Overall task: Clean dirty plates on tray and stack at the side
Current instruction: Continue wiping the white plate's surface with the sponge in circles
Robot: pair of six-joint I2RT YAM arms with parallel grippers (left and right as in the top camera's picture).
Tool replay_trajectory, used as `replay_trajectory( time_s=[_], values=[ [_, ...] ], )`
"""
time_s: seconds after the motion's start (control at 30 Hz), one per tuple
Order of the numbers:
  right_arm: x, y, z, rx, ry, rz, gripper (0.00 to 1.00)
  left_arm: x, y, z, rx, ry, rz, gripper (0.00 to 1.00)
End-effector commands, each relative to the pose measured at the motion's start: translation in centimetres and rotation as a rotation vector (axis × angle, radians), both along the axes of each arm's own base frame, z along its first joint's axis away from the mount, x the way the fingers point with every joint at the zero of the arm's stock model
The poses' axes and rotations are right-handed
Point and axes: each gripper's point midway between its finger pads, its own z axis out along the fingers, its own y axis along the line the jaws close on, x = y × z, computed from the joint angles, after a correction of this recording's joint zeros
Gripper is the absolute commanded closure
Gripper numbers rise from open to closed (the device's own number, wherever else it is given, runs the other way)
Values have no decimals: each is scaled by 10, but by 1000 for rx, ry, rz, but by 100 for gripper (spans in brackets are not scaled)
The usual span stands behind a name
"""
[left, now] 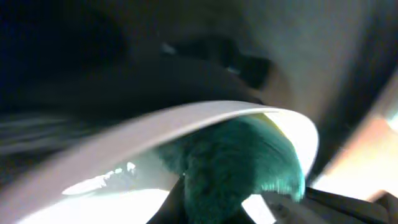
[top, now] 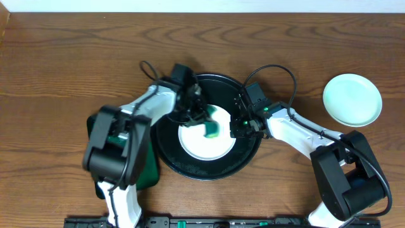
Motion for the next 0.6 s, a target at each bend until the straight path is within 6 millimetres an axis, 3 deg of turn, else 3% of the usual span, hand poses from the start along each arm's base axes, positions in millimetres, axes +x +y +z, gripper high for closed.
replay_trajectory(
  time_s=[0.0,0.1,0.2,0.33,0.43,0.57],
  values=[
    [-24,-22,-31,-96,98,-18,99,16,122,-45,620,-98,87,93],
    [-24,-22,-31,-96,98,-18,99,9,138,-32,704,-93,84,93],
    [-24,-22,-31,-96,98,-18,99,-17,160,-28,822,0,79,93],
    [-24,-22,-30,-96,97,-18,99,-35,168,-26,864,68,48,93],
    [-24,-22,-31,-96,98,-18,99,-46,158,-28,802,112,-8,93],
    [-24,-22,-31,-96,97,-18,99,-60,118,-33,591,146,-137,93]
  ],
)
